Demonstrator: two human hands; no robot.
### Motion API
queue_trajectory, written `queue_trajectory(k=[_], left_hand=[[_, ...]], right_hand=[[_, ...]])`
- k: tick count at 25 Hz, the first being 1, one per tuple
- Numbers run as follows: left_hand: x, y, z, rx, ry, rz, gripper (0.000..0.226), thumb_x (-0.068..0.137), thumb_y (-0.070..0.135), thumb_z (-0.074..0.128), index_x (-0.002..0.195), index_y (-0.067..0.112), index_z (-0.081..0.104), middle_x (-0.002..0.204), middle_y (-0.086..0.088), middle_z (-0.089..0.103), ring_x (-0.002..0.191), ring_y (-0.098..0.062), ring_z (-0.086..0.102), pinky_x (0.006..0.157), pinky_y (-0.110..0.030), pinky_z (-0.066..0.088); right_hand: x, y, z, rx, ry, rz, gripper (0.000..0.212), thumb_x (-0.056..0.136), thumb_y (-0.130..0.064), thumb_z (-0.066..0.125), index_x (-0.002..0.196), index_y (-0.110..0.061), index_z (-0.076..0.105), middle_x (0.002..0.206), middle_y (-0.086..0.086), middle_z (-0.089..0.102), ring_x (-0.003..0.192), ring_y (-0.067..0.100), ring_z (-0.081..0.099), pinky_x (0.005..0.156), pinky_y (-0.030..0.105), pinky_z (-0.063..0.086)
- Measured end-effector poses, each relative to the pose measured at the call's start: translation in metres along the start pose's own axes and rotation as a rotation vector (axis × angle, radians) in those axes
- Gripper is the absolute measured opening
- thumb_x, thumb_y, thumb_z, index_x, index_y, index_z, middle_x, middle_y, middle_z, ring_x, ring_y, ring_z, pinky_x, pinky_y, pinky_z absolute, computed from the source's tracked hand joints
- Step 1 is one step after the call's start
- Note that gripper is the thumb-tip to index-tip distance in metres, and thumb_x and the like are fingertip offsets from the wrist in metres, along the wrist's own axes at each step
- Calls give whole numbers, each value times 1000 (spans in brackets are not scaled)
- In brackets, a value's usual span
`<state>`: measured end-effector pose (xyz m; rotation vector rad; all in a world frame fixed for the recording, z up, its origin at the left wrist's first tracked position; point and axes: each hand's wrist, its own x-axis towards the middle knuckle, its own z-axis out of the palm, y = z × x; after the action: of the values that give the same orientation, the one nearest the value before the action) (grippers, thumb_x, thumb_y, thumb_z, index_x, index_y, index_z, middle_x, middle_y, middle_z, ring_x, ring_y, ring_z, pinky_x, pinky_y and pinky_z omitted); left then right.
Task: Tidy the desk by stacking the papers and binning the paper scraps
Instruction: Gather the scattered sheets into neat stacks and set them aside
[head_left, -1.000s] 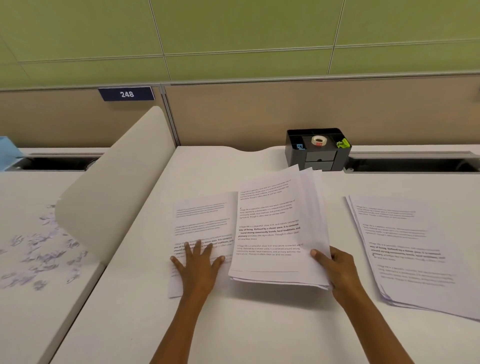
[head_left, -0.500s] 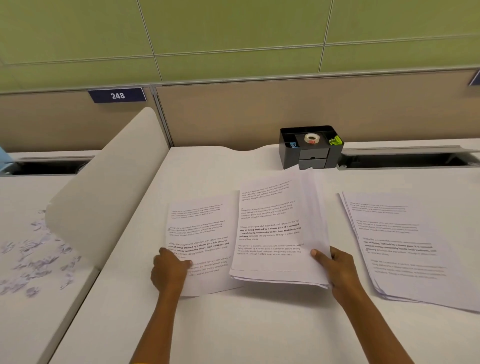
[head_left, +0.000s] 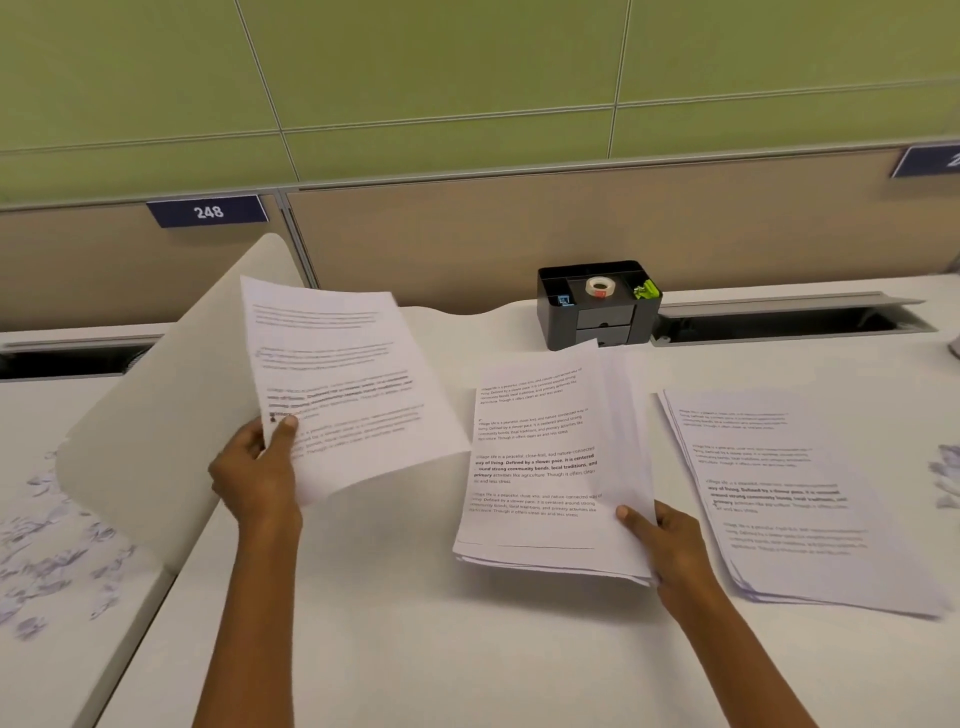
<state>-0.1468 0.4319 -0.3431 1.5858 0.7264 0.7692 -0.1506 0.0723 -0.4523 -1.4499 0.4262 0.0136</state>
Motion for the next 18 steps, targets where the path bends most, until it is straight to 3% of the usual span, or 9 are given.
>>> queue_trajectory(k=[6,9,10,12,15,18], left_hand=[[-56,-28,54,43,-335,-84,9,80,14,71,89,12,68,90,-11,71,77,-23,63,78,-36,50],[-89,-30,76,87,-444,-75,4,83,15,69,86,14,67,87,-6,71,76,-23,65,72,-31,50],[-97,-29,81,101,-462,-67,3,83,15,68,86,15,67,86,-4,71,77,-23,65,70,-30,50],[-107,-26,89,145,-478,-49,3,84,16,67,86,15,66,86,-4,71,77,-22,65,67,-27,50],[-115,-23,98,201,-523,-36,20,83,19,69,101,11,66,98,-7,70,80,-18,62,66,-24,46],[-121,-23,108,167,-678,-162,52,86,34,64,132,16,47,116,-3,59,102,-22,59,86,-33,48]], right_hand=[[-6,-11,-2,67,-48,2,14,84,-7,67,98,-7,68,81,0,74,75,19,71,68,29,59],[-7,-14,-9,54,-42,9,14,84,-10,68,98,-7,69,86,4,75,80,25,71,78,56,52],[-7,-15,-12,55,-38,14,14,84,-11,68,98,-8,69,87,5,76,82,27,71,80,60,50],[-8,-17,-18,80,-36,13,17,85,-9,67,101,-6,68,87,5,76,83,26,72,78,48,57],[-7,-21,-31,101,-29,14,17,85,-8,67,101,-4,68,87,7,75,81,26,72,71,34,59],[-7,-26,-44,114,-30,6,16,85,-8,66,101,-6,68,91,7,75,82,24,72,66,29,58]])
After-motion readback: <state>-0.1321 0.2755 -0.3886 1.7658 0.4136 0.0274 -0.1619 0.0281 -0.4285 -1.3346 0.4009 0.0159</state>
